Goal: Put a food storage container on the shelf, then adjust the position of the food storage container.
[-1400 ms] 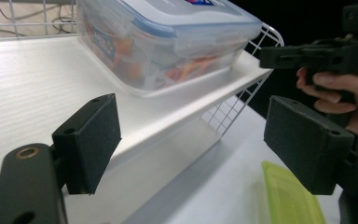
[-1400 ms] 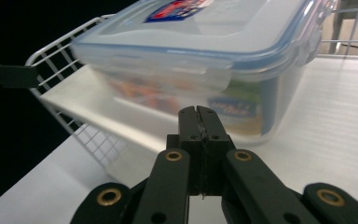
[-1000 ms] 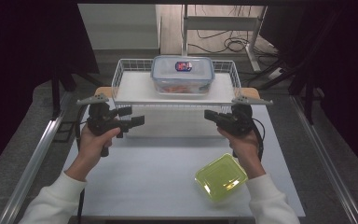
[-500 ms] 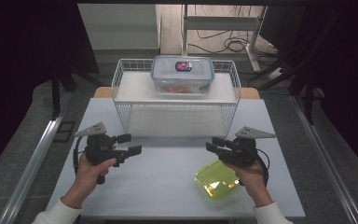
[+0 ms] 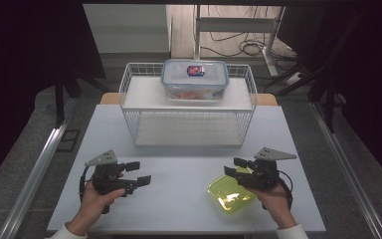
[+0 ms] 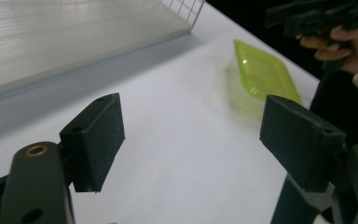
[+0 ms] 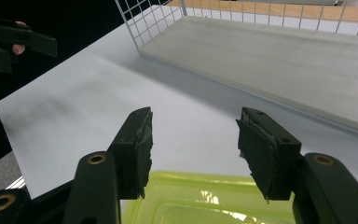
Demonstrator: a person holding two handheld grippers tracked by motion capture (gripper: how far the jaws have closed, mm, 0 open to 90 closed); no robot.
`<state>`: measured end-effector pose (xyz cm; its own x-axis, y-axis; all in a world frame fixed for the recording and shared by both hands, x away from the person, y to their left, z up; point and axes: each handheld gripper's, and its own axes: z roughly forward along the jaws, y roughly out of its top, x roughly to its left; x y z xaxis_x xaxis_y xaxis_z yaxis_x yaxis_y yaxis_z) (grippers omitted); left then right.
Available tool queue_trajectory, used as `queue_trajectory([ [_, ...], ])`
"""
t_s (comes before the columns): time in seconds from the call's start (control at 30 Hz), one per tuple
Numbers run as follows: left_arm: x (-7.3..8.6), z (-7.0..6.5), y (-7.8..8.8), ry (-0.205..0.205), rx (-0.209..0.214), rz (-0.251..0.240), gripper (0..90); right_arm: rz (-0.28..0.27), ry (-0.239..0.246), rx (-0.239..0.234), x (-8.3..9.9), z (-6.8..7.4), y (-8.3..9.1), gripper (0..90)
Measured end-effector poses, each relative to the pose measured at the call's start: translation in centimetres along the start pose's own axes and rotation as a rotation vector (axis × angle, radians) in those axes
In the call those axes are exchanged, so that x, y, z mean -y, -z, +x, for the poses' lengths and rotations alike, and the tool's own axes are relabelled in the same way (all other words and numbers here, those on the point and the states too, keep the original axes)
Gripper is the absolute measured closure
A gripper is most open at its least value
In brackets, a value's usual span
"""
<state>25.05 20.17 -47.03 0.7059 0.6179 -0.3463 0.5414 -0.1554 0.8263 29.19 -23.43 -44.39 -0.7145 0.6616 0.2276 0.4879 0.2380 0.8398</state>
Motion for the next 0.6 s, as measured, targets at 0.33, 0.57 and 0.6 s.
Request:
queue_trajectory([
  [0.33, 1.5, -0.9, -0.3, -0.051, -0.015, 0.044, 21.4, 0.019, 0.021, 0.022, 1.7, 0.0, 1.0, 42.5],
  [0.57, 1.6, -0.7, -0.1, -0.036, -0.019, 0.032, 21.0, 0.036, 0.058, 0.032, 3.3, 0.7, 3.3, 49.5],
  [0.6, 1.6, -0.6, -0.1, -0.031, -0.018, 0.032, 21.0, 0.036, 0.063, 0.029, 4.0, 0.9, 3.9, 54.4],
])
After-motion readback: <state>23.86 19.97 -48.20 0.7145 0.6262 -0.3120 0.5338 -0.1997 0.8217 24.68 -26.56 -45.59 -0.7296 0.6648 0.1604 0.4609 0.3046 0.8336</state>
